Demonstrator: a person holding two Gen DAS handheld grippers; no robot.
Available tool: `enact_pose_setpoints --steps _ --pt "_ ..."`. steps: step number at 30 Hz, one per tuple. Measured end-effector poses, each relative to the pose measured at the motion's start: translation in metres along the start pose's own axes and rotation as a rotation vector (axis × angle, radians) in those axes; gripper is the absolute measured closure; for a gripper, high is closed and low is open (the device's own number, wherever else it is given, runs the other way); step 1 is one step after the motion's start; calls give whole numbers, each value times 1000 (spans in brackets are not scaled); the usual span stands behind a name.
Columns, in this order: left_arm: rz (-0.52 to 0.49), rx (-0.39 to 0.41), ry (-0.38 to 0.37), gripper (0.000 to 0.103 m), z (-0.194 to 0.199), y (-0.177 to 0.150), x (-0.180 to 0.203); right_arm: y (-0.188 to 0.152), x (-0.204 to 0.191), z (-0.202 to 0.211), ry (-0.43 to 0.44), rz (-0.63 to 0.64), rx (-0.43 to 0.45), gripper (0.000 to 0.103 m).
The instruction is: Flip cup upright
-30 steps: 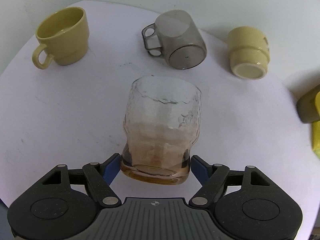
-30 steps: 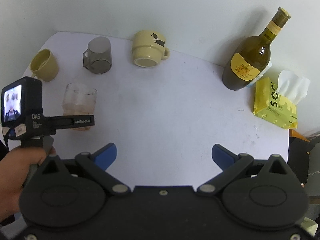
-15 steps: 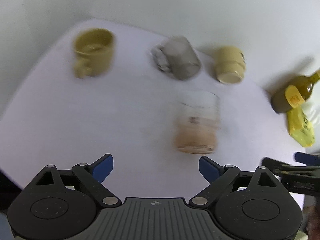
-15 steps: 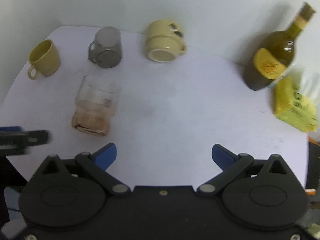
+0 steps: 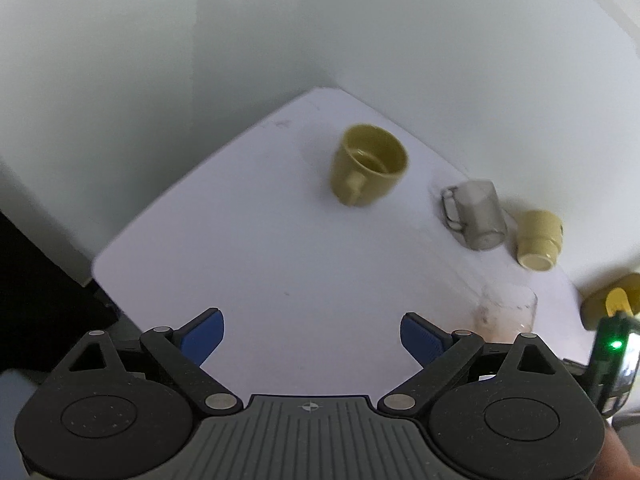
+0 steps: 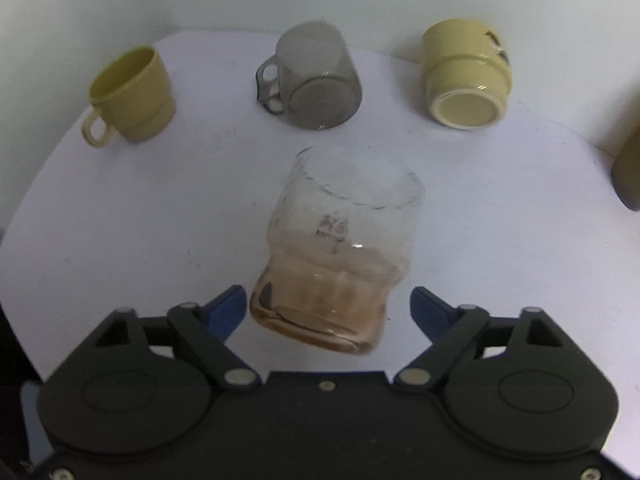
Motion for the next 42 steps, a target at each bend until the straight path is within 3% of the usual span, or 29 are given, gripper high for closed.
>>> enact_pose_setpoints --steps 5,14,16,18,21,26,36,42 --pt "-34 38 11 2 6 4 -9 -3 -9 4 -26 11 27 23" --pt "-159 -26 -1 1 -13 10 6 -5 -12 16 -11 -20 -21 24" --pt "-166 -39 -25 1 -20 13 10 -9 -12 9 -30 -11 -60 28" --pt "-174 -44 -34 1 -26 15 14 -11 -12 7 -29 -19 -63 43" --pt "-181 -44 -55 1 -28 18 20 -13 -11 6 9 -51 -71 53" --pt "-203 -37 -79 1 -22 20 24 -15 -19 10 -38 -44 -62 49" --pt "-191 -38 -97 1 -19 21 16 -6 -37 8 -69 -3 -28 28" --pt "-174 -40 -93 1 -18 22 11 -1 -49 5 -53 -2 -29 26"
Point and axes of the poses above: each gripper's, at about its wrist camera, not at the fingertips, and z roughly against the way its jaws point, x to its right, y to its top, the point moved 2 cm from there along -z, roughly the way its jaws point, and after that the axes turned 5 degrees about z, right-handed, at the moved point
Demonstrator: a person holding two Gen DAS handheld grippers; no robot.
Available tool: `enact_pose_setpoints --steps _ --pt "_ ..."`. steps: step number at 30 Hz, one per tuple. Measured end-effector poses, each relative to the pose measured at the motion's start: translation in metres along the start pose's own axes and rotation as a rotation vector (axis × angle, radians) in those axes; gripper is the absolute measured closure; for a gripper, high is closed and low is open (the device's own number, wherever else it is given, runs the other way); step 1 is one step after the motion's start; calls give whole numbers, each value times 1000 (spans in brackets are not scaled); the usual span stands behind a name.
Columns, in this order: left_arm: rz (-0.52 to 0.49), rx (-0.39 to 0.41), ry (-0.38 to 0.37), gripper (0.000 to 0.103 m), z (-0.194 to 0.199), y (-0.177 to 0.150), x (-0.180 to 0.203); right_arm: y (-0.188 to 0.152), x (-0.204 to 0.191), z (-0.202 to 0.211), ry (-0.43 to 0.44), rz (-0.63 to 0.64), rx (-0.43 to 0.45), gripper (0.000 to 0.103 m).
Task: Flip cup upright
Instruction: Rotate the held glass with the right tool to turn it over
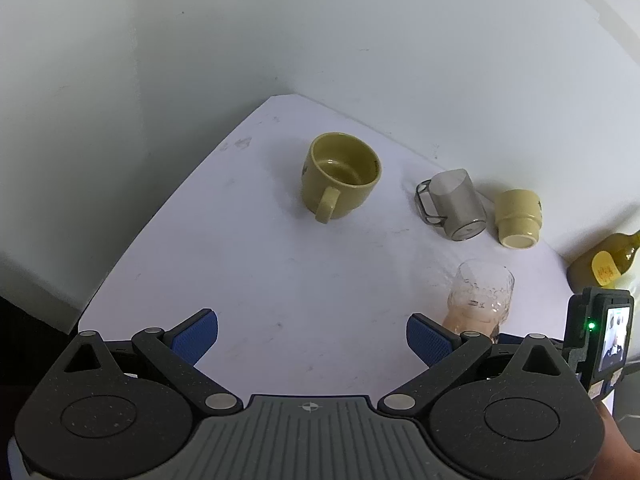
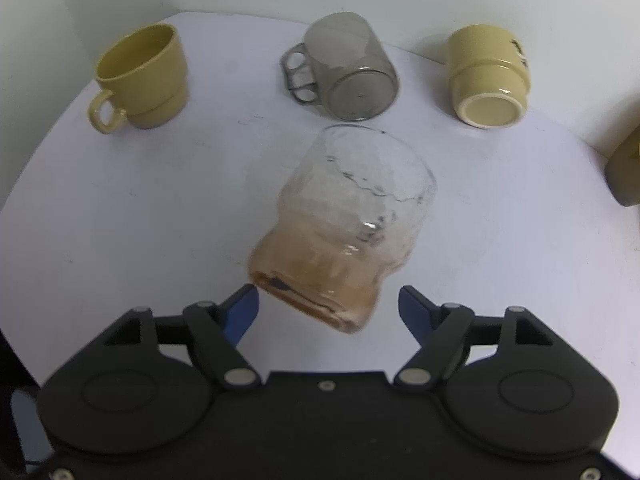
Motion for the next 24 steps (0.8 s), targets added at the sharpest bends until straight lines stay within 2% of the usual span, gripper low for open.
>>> enact_pose_setpoints --steps 5,9,13,16,17,19,24 --pt "7 3 -5 1 1 2 -1 11 -3 -5 -2 -94 -19 25" --pt "-2 -3 -12 1 1 0 2 16 5 -10 25 -125 -45 31" --pt "-11 -1 -21 1 1 0 5 8 5 -6 44 22 -32 32" --pt "-3 -3 -28 1 -2 1 6 -1 5 -1 -10 91 -4 25" --pt "-3 -4 -28 1 -3 1 6 -2 6 -2 -12 82 -6 25" --pt "5 -6 -32 1 -4 2 7 -3 11 -5 9 43 -16 32" --pt "-13 -1 -36 1 -4 6 12 -3 20 -5 27 -29 -15 33"
Point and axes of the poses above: each gripper's, at about its wrist camera, not at the fingertips, and z roughly against the way its jaws point, x to its right, y to its top, the point moved 2 cm from there along -z, roughly the way its jaws point, and after that the axes turned 5 degrees about z, right-handed, at the moved point
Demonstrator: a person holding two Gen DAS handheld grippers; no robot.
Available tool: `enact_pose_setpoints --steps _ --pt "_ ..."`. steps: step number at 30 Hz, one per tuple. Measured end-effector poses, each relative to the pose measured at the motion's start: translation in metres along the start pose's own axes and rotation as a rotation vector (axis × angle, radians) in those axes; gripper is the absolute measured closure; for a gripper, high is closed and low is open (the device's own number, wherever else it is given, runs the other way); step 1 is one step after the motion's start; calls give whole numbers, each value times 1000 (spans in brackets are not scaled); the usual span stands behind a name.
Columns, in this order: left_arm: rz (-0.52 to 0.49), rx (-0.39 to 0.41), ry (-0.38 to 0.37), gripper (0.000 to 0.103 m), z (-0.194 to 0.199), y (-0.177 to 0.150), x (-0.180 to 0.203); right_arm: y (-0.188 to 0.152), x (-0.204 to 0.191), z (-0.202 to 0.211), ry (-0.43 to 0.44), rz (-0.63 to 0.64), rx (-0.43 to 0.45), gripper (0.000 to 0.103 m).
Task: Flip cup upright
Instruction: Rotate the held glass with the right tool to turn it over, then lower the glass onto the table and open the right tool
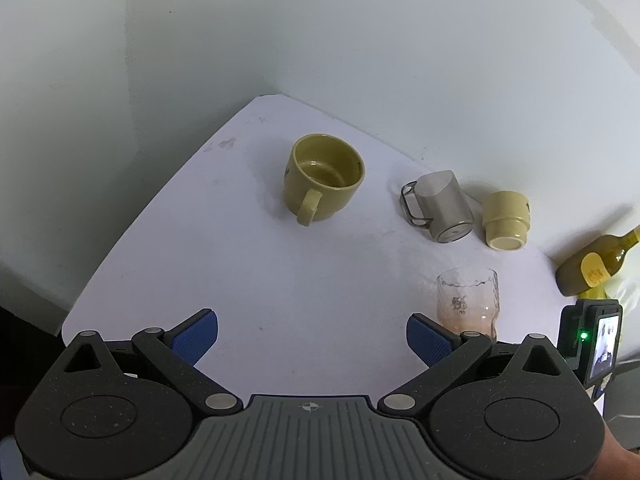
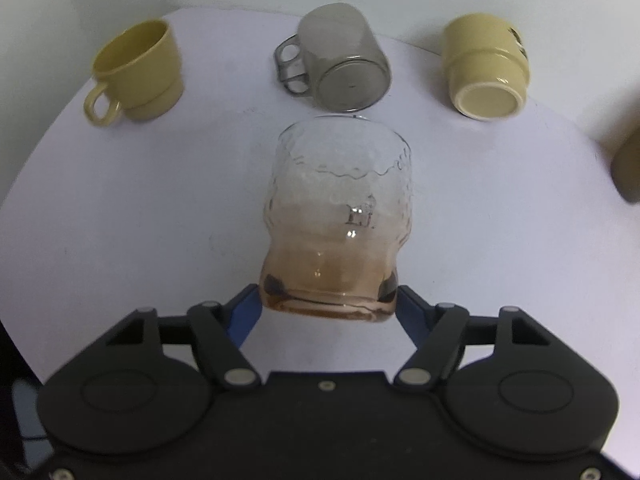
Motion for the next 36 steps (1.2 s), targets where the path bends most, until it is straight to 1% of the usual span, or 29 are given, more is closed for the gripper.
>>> enact_pose_setpoints --steps 2,3,7,10,11,12,13,15,20,22,24,26,30,33,34,35,36 --pt "0 2 -1 1 1 0 1 2 0 10 -34 24 -8 33" --pt "2 5 -3 1 1 1 1 4 0 16 -43 40 2 33" --pt "-2 0 -7 1 -1 1 2 19 7 37 -35 104 56 33" --pt "-1 -5 -10 1 -2 1 2 39 17 41 -4 90 66 33" --pt "0 -4 -10 1 -2 1 2 48 23 37 20 55 53 33" --pt "-2 -3 -13 1 -2 1 3 51 26 35 26 44 43 32" --pt "-3 -3 -14 1 -2 1 3 58 32 27 33 10 15 32" --pt "-4 -1 -16 1 -1 2 3 66 38 14 54 4 -15 32" --pt "7 6 -11 1 2 1 -1 59 39 16 37 0 -15 31" --pt "27 3 -4 1 2 0 -5 54 37 16 29 7 -17 31" --pt "30 3 -1 1 3 0 -6 50 35 16 16 17 -10 31" --pt "32 -3 1 1 3 -1 -5 48 32 15 -2 28 6 33" --pt "14 -19 5 1 4 -4 0 53 30 13 -14 0 35 33" --pt "-4 -43 16 1 3 -7 4 58 28 11 -17 -2 38 33" --pt "-12 -49 17 1 3 -7 6 60 28 11 -19 -8 26 32" --pt "-13 -50 16 1 3 -8 6 62 28 15 -21 -19 23 31" --pt "-30 -57 16 1 3 -8 11 62 28 18 -22 -24 32 25"
Point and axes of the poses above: each gripper's, at about its wrist camera, not at the fingertips, and z roughly against the way its jaws point, x to its right, y to its top, the point moved 2 cm from there along -z, roughly the way its jaws point, and after that the axes turned 5 degrees about z, right-handed, at the moved point
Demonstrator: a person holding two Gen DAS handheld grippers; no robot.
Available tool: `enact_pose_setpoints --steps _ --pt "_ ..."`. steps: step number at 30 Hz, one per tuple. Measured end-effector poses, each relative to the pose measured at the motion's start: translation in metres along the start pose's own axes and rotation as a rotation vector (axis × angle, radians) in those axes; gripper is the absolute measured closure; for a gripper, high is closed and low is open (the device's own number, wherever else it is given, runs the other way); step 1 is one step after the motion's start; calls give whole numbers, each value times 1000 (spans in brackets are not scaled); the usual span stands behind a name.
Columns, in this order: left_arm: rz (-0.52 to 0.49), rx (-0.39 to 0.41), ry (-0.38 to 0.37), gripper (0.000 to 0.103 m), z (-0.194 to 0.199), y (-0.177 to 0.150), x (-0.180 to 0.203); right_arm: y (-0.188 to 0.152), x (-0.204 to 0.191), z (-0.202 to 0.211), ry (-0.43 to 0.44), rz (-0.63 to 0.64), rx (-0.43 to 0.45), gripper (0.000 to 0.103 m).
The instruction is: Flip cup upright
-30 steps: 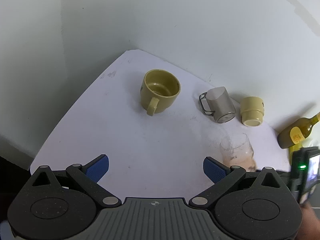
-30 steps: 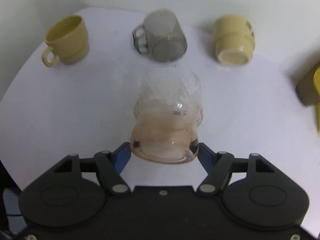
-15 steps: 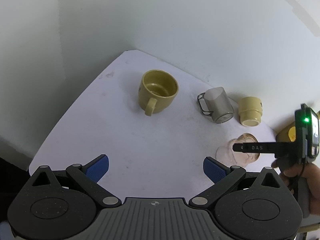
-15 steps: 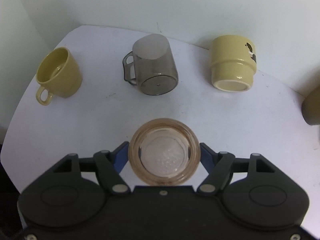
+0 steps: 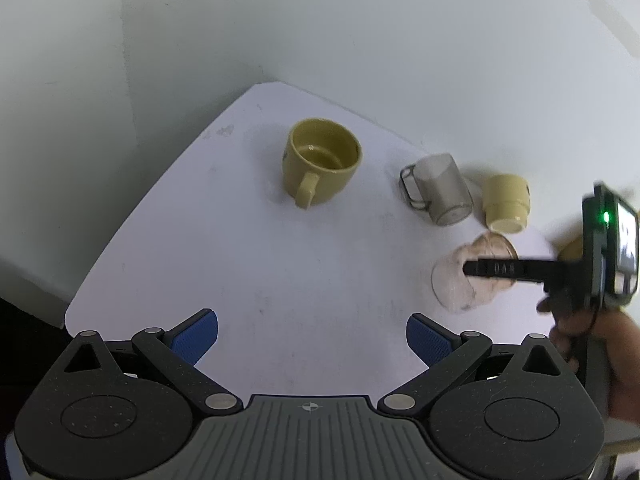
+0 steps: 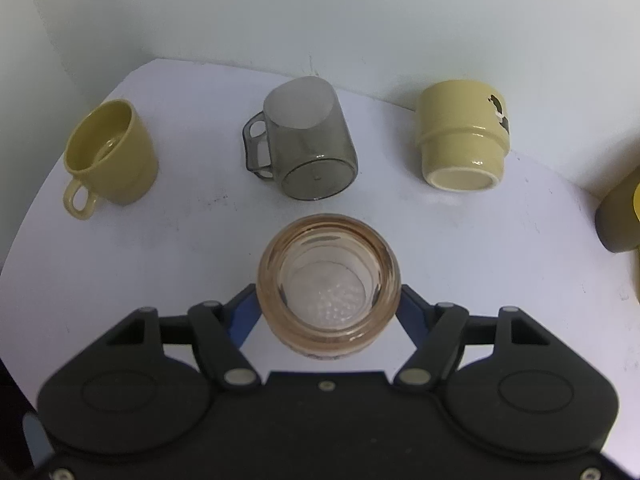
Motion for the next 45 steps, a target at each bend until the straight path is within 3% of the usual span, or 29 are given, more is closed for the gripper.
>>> enact_pose_setpoints --steps 2,5,6,10,14,17,21,24,26,45 --pt "-12 -2 2 1 2 1 5 0 5 24 -17 -25 65 12" --pt "-13 1 7 0 6 4 19 -4 13 60 25 -25 121 10" --pt "-13 1 8 0 7 3 20 -5 14 66 28 -24 127 1" --pt "-16 15 30 0 27 7 61 -17 33 130 67 -19 181 0" --pt "-16 29 65 0 44 3 89 -28 49 167 71 -25 122 0" --pt "-30 12 97 0 53 -7 111 -41 54 182 14 12 101 0" --pt "-4 5 145 0 62 -27 134 -59 55 191 -8 63 129 0" --pt "58 13 183 0 67 -44 140 -68 56 187 18 44 112 2" --pt "47 -3 180 0 67 -49 142 -69 58 186 15 68 98 2" --pt "34 55 241 0 61 -30 143 -54 48 179 23 156 106 1"
Point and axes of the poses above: each gripper's, at about its wrist camera, not at the fingertips, and z roughly against the way its jaws point, x to its right, y to its top, the point moved 2 cm from there along -z, roughly the way its jaws point, and after that the axes turned 5 degrees about z, right-handed, at the moved point
